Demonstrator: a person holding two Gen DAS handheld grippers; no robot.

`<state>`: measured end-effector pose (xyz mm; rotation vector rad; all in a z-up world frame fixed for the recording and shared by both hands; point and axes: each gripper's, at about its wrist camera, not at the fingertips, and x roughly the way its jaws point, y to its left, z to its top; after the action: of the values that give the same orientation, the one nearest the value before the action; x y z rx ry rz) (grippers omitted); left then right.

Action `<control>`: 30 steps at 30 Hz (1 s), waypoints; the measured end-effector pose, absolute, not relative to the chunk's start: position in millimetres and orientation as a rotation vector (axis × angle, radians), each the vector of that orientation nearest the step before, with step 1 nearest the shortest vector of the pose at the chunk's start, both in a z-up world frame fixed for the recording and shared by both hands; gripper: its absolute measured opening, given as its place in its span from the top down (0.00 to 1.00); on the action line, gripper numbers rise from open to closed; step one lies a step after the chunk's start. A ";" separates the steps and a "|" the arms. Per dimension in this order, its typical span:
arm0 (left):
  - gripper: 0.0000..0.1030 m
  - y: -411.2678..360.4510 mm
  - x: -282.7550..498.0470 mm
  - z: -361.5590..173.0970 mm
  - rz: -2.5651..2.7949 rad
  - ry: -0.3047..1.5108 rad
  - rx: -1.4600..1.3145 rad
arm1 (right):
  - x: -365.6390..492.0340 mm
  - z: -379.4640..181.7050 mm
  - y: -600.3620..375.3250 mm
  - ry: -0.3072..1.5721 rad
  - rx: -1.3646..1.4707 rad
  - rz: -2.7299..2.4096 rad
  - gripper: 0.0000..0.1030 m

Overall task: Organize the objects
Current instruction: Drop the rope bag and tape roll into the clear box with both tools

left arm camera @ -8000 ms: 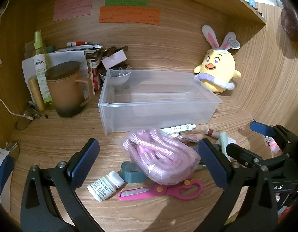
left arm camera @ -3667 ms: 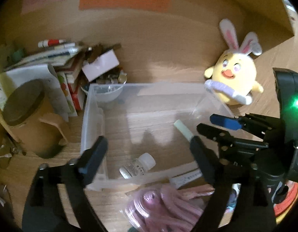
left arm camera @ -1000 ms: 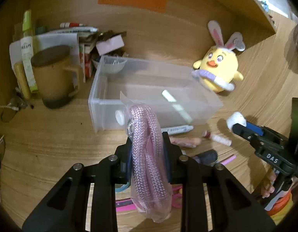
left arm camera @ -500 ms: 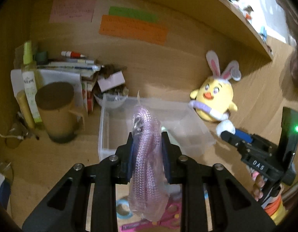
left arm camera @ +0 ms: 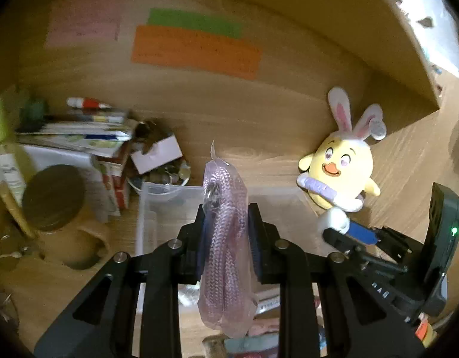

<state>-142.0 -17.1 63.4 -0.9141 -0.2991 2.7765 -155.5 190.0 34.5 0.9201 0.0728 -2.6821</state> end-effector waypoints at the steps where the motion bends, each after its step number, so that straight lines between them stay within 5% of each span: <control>1: 0.76 -14.6 -147.2 60.1 2.767 -0.304 -0.925 | -159.3 30.9 188.7 0.079 0.936 -2.677 0.67; 20: 0.77 3.4 -175.6 20.1 2.708 -0.232 -1.117 | -184.1 -9.2 165.2 0.151 1.104 -2.569 0.65; 26: 0.45 -4.9 -152.7 28.0 2.739 -0.210 -1.090 | -168.6 5.8 171.3 0.137 1.062 -2.586 0.43; 30: 0.29 -8.7 -130.3 37.3 2.766 -0.175 -1.048 | -153.3 15.4 179.3 0.170 1.031 -2.618 0.42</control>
<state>-130.3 -8.7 37.3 -1.0482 -0.1750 2.7659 -153.3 179.3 15.4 1.0308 0.1699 -2.6183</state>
